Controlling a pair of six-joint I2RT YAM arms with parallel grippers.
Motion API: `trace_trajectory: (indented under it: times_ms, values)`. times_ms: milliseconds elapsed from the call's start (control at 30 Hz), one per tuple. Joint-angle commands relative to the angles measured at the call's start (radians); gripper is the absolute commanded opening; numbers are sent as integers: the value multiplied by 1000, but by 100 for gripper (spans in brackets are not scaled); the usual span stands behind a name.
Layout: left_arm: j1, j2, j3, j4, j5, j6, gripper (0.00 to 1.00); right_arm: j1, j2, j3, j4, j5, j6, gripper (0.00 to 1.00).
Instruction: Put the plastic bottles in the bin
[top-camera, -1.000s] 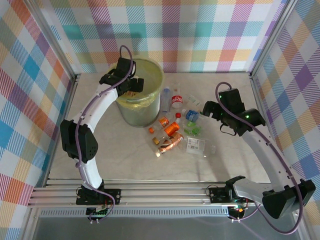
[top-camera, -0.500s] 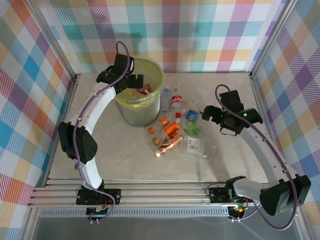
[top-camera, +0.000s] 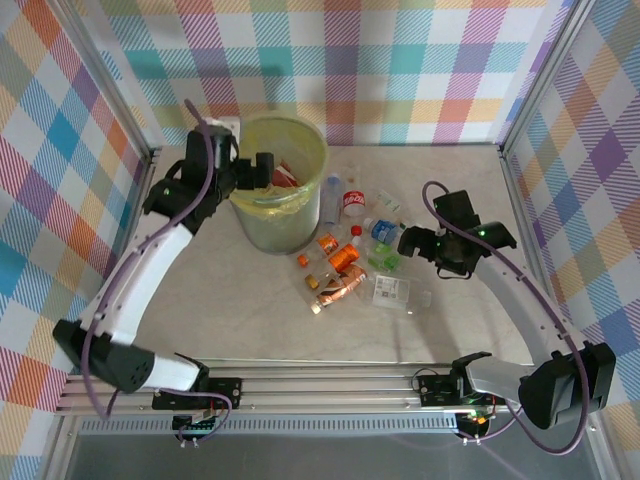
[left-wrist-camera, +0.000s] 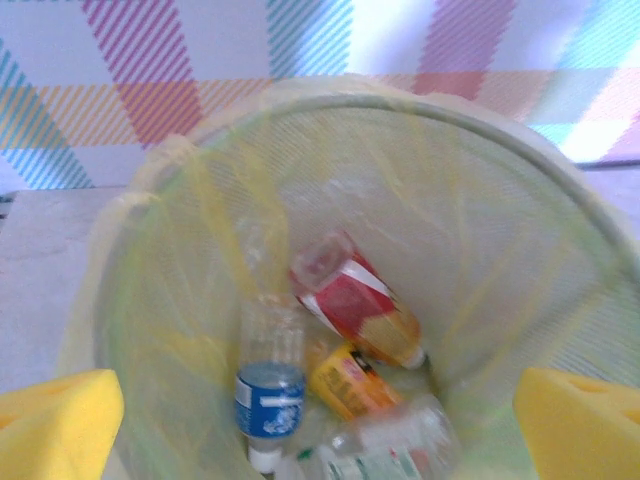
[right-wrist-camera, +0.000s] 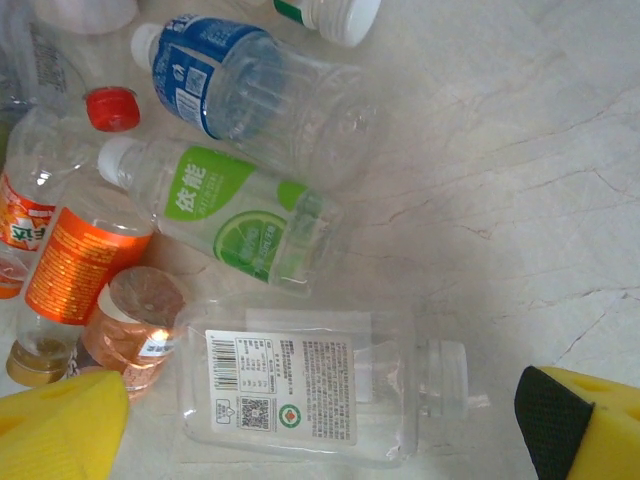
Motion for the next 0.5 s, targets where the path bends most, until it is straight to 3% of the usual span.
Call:
trace_trajectory:
  times_ms: [0, 200, 367, 467]
  values:
    - [-83, -109, -112, 60, -11, -52, 100, -5, 4, -17, -11, -21, 3, 100]
    - [-260, -232, -329, 146, 22, -118, 100, -5, 13, -12, -41, 22, 27, 100]
    - [-437, -200, -458, 201, 1, -172, 93, -26, 11, -30, -42, 32, 52, 100]
    - [-499, -148, -513, 245, 53, -217, 88, -49, 4, -39, -36, 22, 56, 100]
